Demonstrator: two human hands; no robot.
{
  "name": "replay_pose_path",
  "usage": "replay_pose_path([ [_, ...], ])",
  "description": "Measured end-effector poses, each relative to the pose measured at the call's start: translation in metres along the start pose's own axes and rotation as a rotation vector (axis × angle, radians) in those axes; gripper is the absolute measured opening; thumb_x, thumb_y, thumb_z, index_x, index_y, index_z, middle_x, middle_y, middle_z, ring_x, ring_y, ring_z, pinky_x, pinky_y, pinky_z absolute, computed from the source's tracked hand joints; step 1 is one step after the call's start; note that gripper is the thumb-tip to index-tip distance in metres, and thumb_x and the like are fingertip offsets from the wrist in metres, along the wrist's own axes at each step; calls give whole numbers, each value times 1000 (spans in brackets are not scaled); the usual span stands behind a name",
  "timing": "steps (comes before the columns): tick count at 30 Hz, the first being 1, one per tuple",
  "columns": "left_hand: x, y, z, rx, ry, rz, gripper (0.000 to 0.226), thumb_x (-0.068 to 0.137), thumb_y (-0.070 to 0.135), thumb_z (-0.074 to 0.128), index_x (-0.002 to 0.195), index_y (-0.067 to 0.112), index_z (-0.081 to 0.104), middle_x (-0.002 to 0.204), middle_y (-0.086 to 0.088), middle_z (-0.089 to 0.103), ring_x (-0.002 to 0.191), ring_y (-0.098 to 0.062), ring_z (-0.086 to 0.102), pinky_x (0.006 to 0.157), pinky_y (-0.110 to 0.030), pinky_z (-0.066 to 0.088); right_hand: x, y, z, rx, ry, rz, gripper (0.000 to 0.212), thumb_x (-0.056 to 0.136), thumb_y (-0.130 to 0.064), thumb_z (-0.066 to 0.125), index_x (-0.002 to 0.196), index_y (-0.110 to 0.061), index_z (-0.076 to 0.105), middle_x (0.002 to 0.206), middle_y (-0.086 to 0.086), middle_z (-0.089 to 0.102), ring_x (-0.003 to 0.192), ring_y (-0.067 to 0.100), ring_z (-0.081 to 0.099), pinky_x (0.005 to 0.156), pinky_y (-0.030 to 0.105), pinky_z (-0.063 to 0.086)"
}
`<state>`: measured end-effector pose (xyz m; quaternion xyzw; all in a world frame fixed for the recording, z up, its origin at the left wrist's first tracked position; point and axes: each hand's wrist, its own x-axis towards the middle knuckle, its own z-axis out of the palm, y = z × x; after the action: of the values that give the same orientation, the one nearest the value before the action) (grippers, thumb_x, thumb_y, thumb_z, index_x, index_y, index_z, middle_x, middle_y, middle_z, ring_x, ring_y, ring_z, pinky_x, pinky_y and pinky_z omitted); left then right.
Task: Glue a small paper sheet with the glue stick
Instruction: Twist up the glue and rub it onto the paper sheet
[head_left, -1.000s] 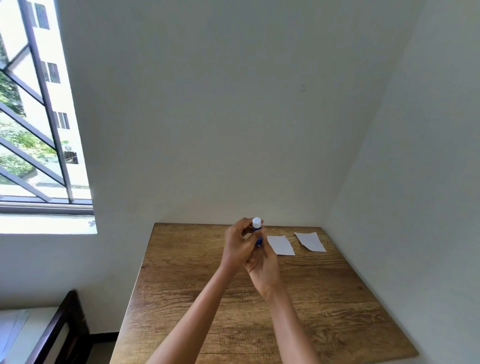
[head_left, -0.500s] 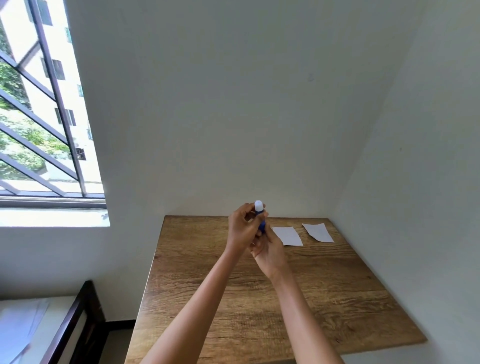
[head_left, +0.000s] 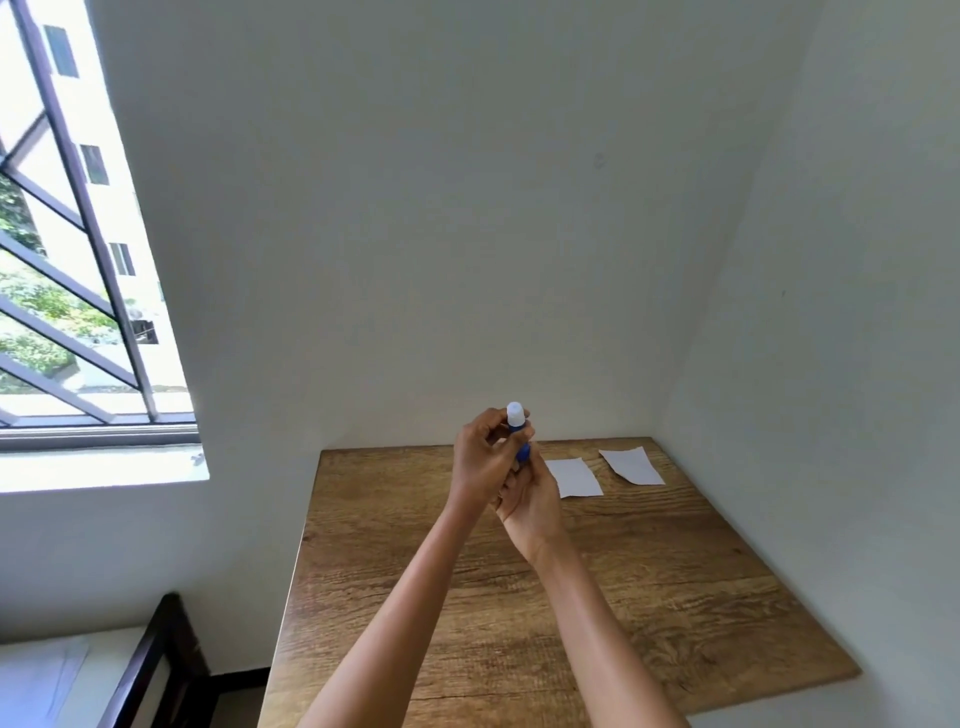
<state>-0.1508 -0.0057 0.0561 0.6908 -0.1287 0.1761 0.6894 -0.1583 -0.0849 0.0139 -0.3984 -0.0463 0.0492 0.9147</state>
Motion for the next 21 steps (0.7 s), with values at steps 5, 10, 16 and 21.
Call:
replay_pose_path([
  [5, 1, -4, -3, -31, 14, -29, 8, 81, 12, 70, 89, 10, 69, 82, -11, 70, 70, -23, 66, 69, -39, 54, -1, 3, -3, 14, -47, -49, 37, 96, -38, 35, 101, -17, 65, 80, -1, 65, 69, 7, 59, 59, 20, 48],
  [10, 2, -14, 1, 5, 10, -26, 8, 81, 12, 70, 84, 4, 67, 78, -23, 67, 68, -24, 65, 64, -37, 53, 10, 2, -6, -144, 61, -7, 47, 93, -53, 35, 84, -14, 58, 54, -5, 48, 46, 4, 42, 42, 18, 35],
  [16, 7, -28, 3, -6, 27, -72, 11, 82, 11, 69, 91, 16, 70, 78, -16, 70, 69, -17, 65, 67, -34, 54, 9, 8, -19, -76, -27, -6, 42, 96, -45, 34, 103, -12, 60, 66, -1, 54, 57, 8, 46, 50, 20, 38],
  [21, 13, -46, 19, 5, 8, -113, 9, 83, 12, 68, 92, 16, 69, 71, -15, 69, 60, -18, 64, 58, -33, 53, 20, 8, -35, -84, 56, 26, 48, 93, -51, 34, 100, -18, 67, 69, -2, 58, 58, 7, 47, 51, 20, 37],
])
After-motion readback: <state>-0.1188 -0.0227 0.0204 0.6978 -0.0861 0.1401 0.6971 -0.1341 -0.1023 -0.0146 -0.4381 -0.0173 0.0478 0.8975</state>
